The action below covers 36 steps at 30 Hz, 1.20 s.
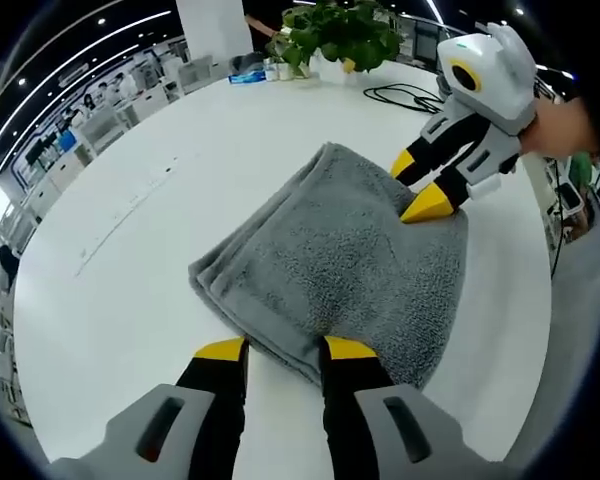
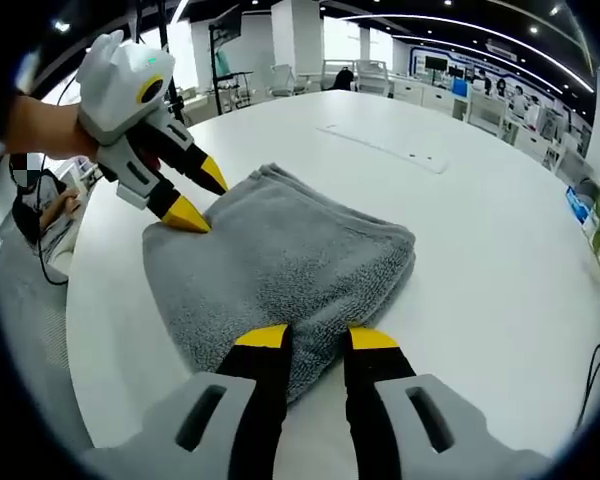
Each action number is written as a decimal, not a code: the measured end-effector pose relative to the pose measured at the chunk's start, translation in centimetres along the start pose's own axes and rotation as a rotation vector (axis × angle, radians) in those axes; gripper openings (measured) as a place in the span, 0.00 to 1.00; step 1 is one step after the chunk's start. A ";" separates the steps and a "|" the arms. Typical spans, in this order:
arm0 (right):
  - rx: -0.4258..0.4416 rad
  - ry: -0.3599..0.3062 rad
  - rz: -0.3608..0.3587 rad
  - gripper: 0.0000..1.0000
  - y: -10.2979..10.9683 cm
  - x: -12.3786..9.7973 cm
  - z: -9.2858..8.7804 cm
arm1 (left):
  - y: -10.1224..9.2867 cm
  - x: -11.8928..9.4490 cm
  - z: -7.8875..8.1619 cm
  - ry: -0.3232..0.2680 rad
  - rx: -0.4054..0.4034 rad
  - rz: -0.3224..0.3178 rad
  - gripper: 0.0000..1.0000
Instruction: Fold the towel on the table until its edges align and the towel forms a compact rectangular stack.
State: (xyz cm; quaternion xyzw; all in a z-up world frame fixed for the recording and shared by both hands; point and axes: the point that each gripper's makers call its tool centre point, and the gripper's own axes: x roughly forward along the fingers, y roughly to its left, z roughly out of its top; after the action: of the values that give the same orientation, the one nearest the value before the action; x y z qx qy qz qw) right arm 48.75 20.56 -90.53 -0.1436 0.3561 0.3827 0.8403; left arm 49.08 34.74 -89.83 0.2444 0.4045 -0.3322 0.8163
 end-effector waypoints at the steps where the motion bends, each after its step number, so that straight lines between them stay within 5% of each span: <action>1: 0.000 -0.001 -0.001 0.20 -0.2 0.1 0.2 | 0.2 0.1 0.1 0.001 0.001 0.000 0.29; 19: 0.010 0.002 -0.035 0.20 -3.1 2.0 2.2 | 3.1 1.7 1.8 -0.015 -0.004 0.019 0.28; 30: 0.242 -0.031 -0.121 0.23 -3.5 0.6 2.2 | 3.6 1.4 2.2 -0.010 0.023 0.063 0.34; 36: 0.197 -0.045 -0.128 0.28 -3.4 -0.8 2.9 | 4.4 0.1 2.7 -0.051 -0.032 0.111 0.39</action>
State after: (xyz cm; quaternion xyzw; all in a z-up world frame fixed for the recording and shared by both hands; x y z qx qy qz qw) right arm 52.29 19.34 -88.01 -0.0739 0.3632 0.2945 0.8808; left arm 53.72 35.86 -87.84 0.2448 0.3746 -0.2858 0.8474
